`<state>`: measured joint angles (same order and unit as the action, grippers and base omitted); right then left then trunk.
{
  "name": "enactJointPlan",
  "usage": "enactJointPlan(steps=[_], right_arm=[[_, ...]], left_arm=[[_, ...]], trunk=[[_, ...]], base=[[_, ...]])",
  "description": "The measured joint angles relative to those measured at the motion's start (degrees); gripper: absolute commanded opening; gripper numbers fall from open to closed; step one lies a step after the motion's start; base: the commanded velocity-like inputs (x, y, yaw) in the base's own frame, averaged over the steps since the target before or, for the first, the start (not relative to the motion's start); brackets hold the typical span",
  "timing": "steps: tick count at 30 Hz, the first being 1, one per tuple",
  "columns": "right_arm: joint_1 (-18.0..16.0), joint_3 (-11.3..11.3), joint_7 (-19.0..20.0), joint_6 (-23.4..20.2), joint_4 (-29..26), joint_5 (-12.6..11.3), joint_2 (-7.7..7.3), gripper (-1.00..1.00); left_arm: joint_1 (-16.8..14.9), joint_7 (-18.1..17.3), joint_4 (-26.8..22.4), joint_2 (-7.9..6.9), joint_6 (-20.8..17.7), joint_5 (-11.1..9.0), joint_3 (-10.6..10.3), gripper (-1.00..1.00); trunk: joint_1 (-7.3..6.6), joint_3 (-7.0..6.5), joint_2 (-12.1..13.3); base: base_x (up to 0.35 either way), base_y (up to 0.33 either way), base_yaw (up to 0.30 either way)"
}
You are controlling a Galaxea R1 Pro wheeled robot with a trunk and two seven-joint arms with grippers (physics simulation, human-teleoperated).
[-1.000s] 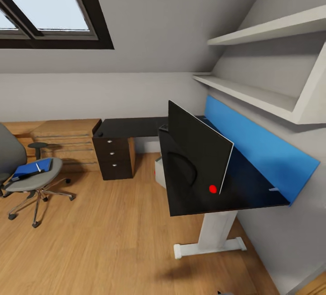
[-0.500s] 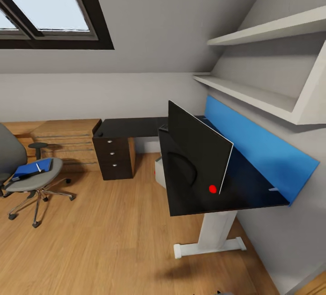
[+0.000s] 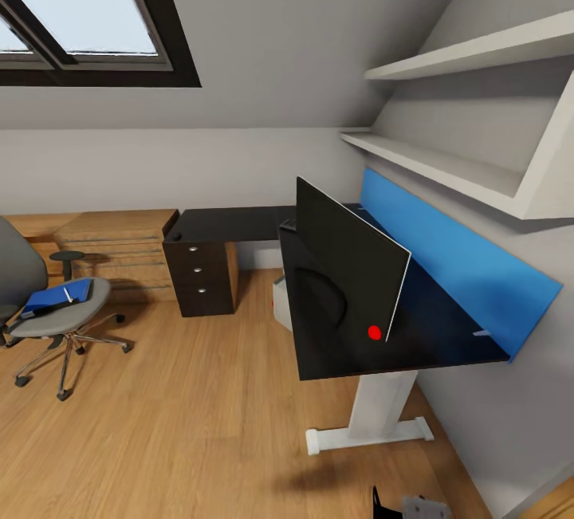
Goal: In the bedroom, organize the workspace by keeping the computer under the desk, ensuring the monitor is on the desk, placing the keyboard on the desk next to the monitor, placing the mouse on the desk next to the keyboard, moving the folder from the swivel chair onto the desk next to the mouse, stacking the notebook on top of the folder with the pen on top of the notebook, and positioning the swivel chair next to the desk.
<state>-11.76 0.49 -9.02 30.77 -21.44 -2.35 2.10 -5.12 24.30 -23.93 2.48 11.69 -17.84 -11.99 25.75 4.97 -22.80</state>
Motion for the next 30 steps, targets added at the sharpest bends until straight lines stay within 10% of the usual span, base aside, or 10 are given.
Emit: enactJointPlan(steps=[18,25,30], right_arm=[[-0.1,-1.0,-0.7,1.6,-0.5,-2.0,-0.93,1.0],[-2.1,-1.8,-1.8,2.7,-5.7,-2.2,-3.99,1.0],[-10.1,-5.4,-4.2,-8.5,-10.2,-2.4,-7.71,1.0]], left_arm=[[0.0,-0.1,0.0,-0.06,0.1,0.1,0.1,1.0],[0.0,-0.1,1.1,-0.09,0.1,0.2,0.0,1.0],[0.0,-0.1,1.2,-0.02,0.2,0.3,-0.1,1.0]], trunk=[[0.0,0.0,0.0],[0.0,0.0,0.0],[0.0,-0.01,0.0]], base=[[0.0,0.0,0.0],[0.0,0.0,0.0],[0.0,0.0,0.0]])
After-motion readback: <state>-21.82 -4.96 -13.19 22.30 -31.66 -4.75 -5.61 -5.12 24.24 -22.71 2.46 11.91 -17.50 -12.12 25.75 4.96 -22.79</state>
